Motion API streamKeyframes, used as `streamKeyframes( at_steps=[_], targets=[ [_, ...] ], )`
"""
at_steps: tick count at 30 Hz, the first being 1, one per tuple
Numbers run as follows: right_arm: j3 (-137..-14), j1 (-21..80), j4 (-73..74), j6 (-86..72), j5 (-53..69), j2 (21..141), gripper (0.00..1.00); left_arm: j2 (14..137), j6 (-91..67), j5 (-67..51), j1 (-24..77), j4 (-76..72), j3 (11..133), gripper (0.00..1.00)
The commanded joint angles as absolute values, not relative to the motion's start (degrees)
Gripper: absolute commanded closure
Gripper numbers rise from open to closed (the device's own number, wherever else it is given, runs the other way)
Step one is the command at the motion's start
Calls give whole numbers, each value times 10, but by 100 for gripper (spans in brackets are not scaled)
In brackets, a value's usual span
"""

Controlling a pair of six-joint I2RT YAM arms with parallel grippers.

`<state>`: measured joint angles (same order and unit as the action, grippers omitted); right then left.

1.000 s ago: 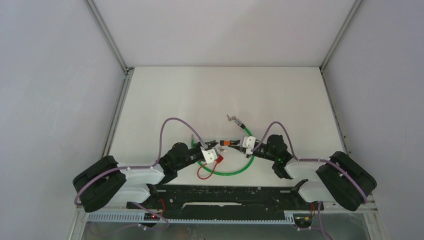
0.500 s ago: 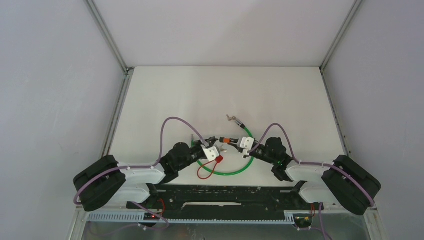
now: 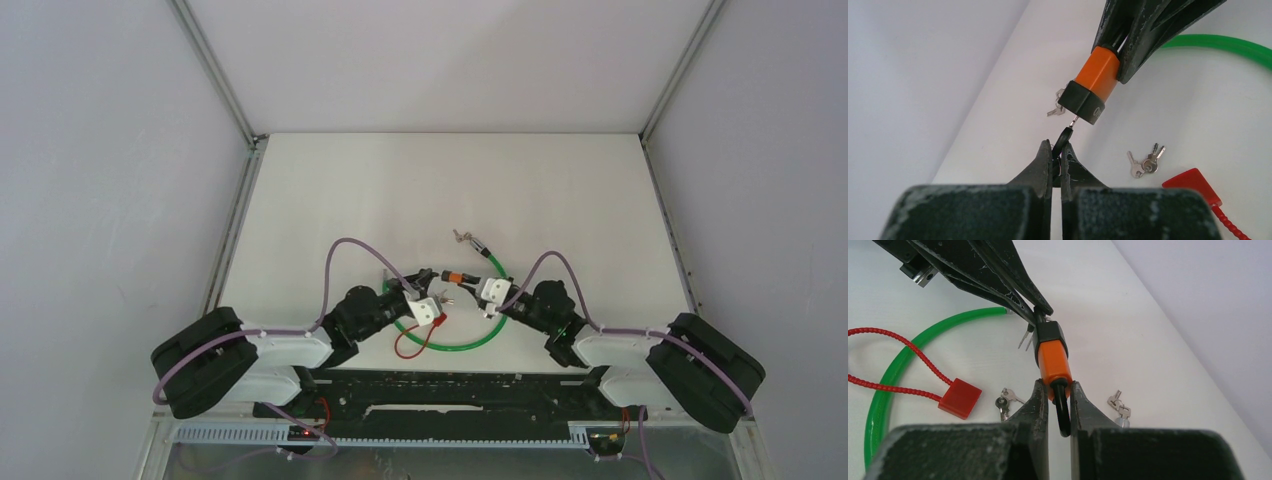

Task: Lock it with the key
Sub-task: Lock the lock.

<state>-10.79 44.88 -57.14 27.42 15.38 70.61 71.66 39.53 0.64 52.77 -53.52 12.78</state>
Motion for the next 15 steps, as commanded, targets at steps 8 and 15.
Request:
streamKeyframes(
  at_steps=[8, 15],
  targets=[
    [-70, 418, -702, 305, -124, 706, 100, 714, 424, 76, 516, -565, 97, 100],
    [-45, 417, -785, 316, -102, 727, 100, 712, 423, 79, 516, -570, 96, 100]
  ],
)
